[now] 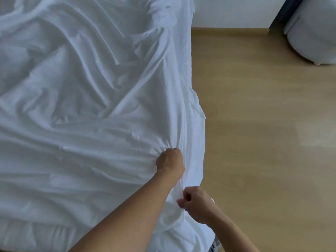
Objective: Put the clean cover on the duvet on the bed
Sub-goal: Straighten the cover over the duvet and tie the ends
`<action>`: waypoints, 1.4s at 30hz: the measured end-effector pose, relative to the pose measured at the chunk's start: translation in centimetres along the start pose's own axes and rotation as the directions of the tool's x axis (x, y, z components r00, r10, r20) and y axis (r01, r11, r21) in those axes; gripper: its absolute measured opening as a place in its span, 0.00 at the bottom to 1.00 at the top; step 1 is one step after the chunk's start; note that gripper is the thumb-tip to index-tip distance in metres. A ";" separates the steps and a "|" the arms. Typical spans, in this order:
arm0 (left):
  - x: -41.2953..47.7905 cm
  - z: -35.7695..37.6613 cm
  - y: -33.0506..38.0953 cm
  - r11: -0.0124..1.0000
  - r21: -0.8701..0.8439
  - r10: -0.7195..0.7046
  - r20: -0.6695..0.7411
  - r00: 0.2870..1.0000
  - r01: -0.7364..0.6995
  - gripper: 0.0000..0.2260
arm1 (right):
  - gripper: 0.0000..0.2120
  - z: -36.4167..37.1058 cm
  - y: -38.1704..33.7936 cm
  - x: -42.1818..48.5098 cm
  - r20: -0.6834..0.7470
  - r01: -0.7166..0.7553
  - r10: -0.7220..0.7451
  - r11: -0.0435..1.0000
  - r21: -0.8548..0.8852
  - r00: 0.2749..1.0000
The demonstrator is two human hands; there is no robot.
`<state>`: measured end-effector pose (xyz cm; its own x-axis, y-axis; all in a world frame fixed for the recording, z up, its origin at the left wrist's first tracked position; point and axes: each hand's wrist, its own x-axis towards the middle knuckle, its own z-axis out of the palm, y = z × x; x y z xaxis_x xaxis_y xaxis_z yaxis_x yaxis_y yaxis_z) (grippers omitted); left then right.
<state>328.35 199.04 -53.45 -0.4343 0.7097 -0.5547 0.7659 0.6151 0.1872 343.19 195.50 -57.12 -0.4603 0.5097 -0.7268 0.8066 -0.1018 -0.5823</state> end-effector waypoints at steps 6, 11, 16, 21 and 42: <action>-0.1 0.7 0.7 0.988 -0.066 0.147 0.068 0.987 -0.143 0.10 | 0.16 0.2 2.7 -1.5 0.014 -0.004 0.005 0.998 -0.064 1.000; -0.3 0.7 -2.0 0.892 -0.435 0.190 0.110 0.976 -0.125 0.18 | 0.12 -2.6 2.4 1.2 0.070 -0.101 0.084 0.947 0.304 0.994; -1.0 1.9 -3.2 0.891 -0.406 0.248 0.062 0.967 -0.203 0.20 | 0.28 -6.9 -4.7 7.1 -0.134 0.003 0.095 0.806 0.592 0.986; -2.0 2.5 -1.7 0.892 -0.381 0.319 0.150 0.936 -0.243 0.19 | 0.21 -6.3 -7.8 10.1 -0.331 0.032 -0.042 0.999 -0.034 0.943; 4.3 -0.2 2.8 0.950 -0.170 0.262 -0.015 0.965 -0.261 0.21 | 0.26 -7.1 2.0 5.0 -0.336 0.145 0.069 0.808 0.571 0.939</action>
<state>328.54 203.91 -55.12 -0.2254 0.8514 -0.4737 0.7609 0.4574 0.4602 345.11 203.87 -59.31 -0.2516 0.7590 -0.6005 0.3739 -0.4960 -0.7837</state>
